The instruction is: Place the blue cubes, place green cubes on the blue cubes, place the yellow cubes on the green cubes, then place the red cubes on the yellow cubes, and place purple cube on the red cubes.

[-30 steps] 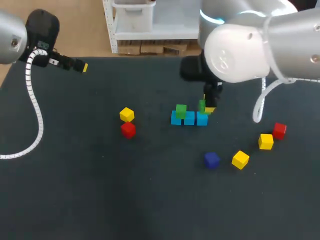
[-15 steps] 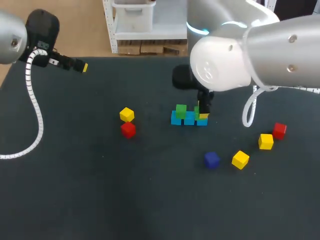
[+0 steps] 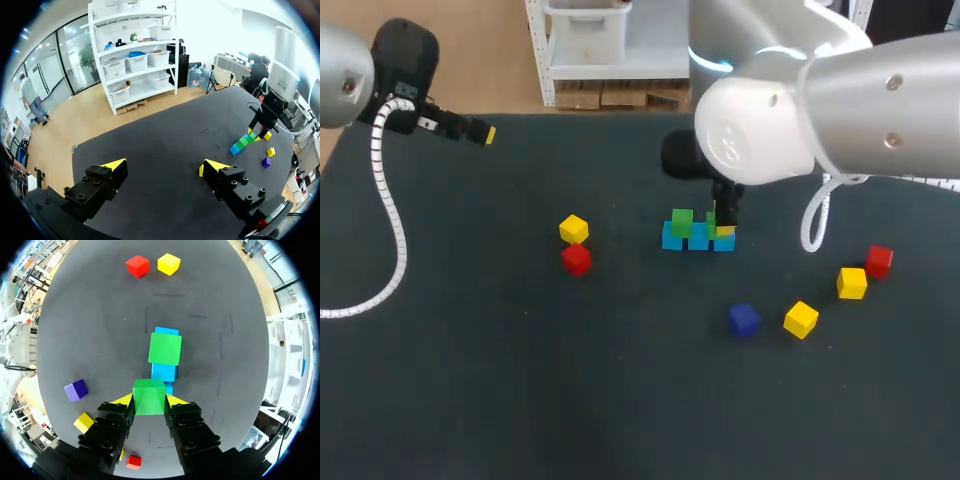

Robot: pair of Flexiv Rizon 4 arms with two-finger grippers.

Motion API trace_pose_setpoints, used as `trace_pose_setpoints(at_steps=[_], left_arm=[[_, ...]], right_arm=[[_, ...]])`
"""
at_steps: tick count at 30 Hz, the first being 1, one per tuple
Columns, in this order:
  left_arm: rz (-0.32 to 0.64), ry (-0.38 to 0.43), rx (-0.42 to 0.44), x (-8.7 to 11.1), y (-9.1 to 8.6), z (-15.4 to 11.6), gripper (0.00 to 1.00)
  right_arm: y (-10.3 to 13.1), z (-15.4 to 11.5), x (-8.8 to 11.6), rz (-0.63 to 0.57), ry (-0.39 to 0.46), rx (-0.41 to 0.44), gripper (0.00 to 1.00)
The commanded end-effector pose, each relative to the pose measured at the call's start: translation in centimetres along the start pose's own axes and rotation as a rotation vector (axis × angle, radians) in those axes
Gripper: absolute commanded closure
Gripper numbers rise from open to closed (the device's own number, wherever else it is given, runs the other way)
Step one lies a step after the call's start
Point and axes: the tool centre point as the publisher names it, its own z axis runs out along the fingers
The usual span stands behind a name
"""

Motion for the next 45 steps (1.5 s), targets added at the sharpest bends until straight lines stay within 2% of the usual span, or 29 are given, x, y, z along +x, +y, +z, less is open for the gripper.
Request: trace_pose_setpoints(at_steps=[1, 15, 30, 36, 43, 45], left_arm=[[0.002, -0.004, 0.008, 0.07, 0.16, 0.02, 0.00], [0.002, -0.004, 0.008, 0.07, 0.16, 0.02, 0.00], [0.002, -0.004, 0.008, 0.07, 0.16, 0.02, 0.00], [0.002, -0.004, 0.008, 0.07, 0.16, 0.02, 0.00], [0.002, -0.004, 0.008, 0.07, 0.16, 0.02, 0.00], [0.002, -0.004, 0.008, 0.07, 0.16, 0.02, 0.00]], right_arm=[[-0.14, 0.14, -0.03, -0.002, 0.003, -0.002, 1.00], [-0.08, 0.24, 0.01, -0.004, 0.004, -0.004, 1.00], [-0.35, 0.48, -0.13, 0.011, 0.011, 0.015, 0.72], [-0.54, 0.50, -0.14, 0.020, 0.012, 0.026, 0.64], [-0.61, 0.74, -0.06, 0.018, 0.017, 0.022, 0.64], [-0.67, 0.82, 0.03, 0.020, 0.018, 0.022, 0.57]])
